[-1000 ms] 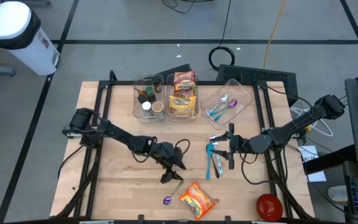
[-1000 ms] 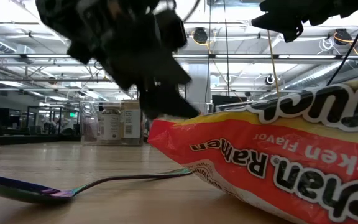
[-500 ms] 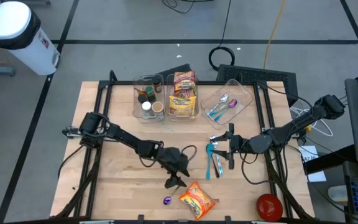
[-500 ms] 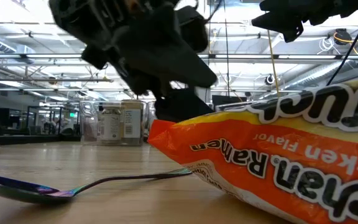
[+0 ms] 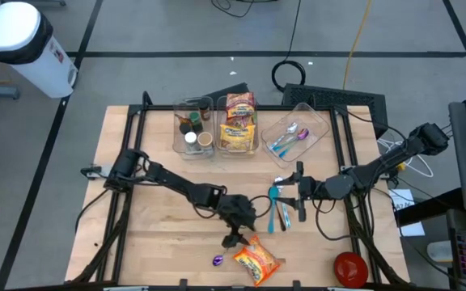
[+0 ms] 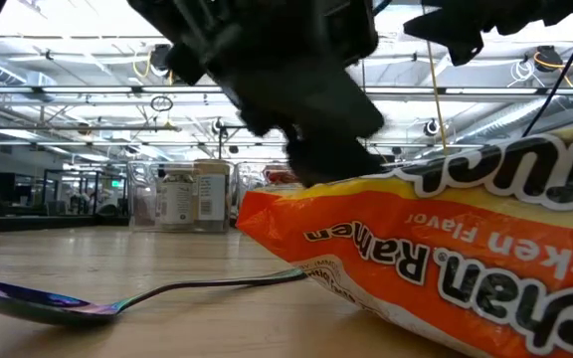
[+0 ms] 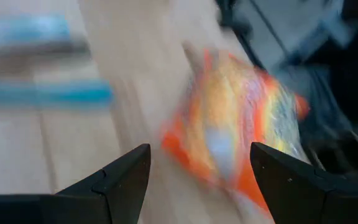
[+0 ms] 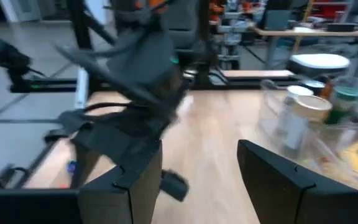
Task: Pick & Place Food Item
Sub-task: Put the white patterned spoon into the right transparent bin
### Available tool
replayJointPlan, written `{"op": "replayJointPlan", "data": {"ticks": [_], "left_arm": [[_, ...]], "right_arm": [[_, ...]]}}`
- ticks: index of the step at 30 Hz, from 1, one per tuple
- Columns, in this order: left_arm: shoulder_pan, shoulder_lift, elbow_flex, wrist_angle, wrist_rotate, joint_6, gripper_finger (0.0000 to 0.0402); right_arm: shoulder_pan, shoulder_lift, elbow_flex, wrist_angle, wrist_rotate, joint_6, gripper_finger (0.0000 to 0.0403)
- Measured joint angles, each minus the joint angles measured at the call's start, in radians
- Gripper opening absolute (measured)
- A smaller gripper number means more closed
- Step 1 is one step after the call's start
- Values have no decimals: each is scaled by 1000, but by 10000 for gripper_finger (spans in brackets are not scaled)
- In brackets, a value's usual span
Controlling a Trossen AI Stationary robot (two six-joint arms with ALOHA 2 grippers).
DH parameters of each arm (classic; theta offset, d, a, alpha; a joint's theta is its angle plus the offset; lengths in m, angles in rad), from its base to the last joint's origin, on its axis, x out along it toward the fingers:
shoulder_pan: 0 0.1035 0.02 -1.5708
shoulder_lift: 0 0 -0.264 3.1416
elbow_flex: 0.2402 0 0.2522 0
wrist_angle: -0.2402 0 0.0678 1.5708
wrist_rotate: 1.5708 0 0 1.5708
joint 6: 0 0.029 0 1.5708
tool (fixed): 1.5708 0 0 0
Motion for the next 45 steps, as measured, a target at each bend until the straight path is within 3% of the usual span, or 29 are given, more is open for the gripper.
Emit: {"op": "replayJointPlan", "data": {"ticks": [5,9,14,19,23,27,31,37,45], "left_arm": [[44,-91,23,-164,109,-31,282],[70,-244,-29,-185,95,-10,282],[54,-492,-148,-140,-64,74,282],[35,-691,-304,-105,-296,84,282],[30,-786,-403,-83,-444,36,282],[37,-803,-460,-78,-553,-15,282],[44,-790,-476,-82,-608,-22,282],[66,-776,-478,-75,-627,-17,282],[74,-773,-478,-61,-629,-3,282]], "right_arm": [[35,14,1,26,-52,1,201],[81,58,2,81,-51,38,201],[106,121,12,60,-13,117,201],[84,139,110,-319,118,311,201],[46,175,129,-578,120,564,201],[1,259,129,-685,45,724,195],[-17,353,130,-681,-25,733,177],[-22,457,130,-673,-103,769,148],[-22,526,135,-712,-104,870,114]]}}
